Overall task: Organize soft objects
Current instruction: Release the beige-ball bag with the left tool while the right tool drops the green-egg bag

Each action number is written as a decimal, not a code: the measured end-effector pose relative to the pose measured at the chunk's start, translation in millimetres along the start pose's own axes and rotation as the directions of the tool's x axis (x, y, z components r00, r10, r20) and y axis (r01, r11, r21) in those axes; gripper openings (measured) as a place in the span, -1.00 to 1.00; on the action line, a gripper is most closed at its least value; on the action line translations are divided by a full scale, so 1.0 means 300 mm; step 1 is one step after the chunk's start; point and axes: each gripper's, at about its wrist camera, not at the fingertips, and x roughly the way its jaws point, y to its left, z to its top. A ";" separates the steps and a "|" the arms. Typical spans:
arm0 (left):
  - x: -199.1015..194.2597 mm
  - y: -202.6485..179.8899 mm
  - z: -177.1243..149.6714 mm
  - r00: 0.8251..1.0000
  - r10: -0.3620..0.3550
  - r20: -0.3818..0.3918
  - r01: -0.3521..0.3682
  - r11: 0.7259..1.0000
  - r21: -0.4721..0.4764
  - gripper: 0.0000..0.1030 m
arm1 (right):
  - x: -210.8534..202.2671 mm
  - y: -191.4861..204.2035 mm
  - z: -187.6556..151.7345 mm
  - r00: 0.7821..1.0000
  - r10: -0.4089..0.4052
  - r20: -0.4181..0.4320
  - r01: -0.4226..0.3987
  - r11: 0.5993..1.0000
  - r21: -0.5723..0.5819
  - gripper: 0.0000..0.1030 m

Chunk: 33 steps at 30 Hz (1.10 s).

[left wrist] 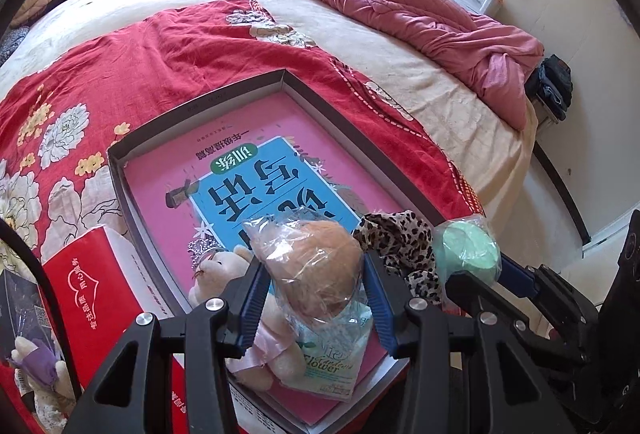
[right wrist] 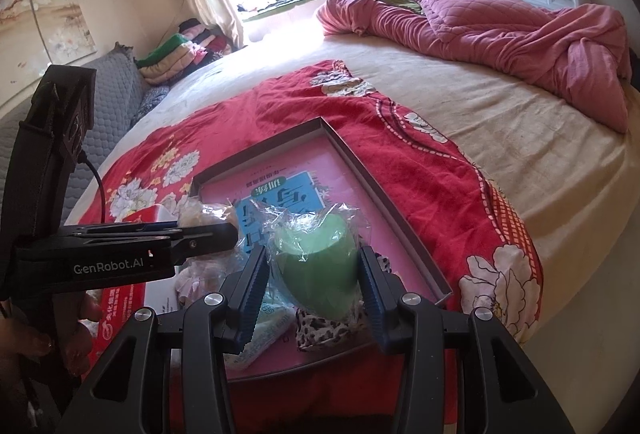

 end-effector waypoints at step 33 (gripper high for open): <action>0.098 0.016 0.001 0.999 -0.001 -0.038 0.001 1.000 0.010 -0.08 | 0.175 0.039 -0.039 0.988 -0.123 -0.094 0.108 0.982 -0.154 -0.05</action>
